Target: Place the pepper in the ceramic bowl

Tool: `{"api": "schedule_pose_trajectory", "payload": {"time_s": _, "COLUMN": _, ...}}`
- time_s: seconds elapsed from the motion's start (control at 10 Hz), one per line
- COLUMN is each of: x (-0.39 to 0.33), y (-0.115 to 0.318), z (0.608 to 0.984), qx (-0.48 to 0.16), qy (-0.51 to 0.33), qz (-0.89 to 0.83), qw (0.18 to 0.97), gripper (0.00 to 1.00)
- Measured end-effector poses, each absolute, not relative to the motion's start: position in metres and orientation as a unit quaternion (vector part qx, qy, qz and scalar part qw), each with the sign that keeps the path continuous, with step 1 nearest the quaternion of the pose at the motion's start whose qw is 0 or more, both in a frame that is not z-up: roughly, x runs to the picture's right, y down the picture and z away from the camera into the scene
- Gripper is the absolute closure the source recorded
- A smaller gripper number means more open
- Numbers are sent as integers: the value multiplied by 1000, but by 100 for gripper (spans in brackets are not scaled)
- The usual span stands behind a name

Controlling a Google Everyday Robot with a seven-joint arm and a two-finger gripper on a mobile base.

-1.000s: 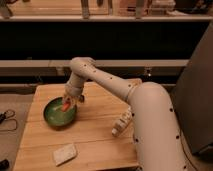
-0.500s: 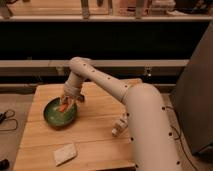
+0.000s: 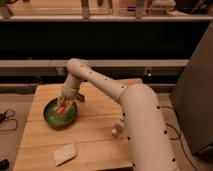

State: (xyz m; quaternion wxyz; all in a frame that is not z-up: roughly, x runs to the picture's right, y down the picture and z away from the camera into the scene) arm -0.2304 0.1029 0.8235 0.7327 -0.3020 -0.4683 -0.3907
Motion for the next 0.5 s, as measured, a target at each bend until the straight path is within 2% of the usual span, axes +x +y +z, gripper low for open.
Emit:
{"api": "schedule_pose_trajectory", "payload": {"time_s": 0.3, "x": -235, "y": 108, "z": 827, "qx": -304, "qy": -471, "qz": -392, "qw": 729, "gripper": 97}}
{"api": "schedule_pose_trajectory", "payload": {"time_s": 0.5, "x": -239, "y": 111, "z": 828, "qx": -304, "qy": -476, "qz": -394, "qw": 725, "gripper": 78}}
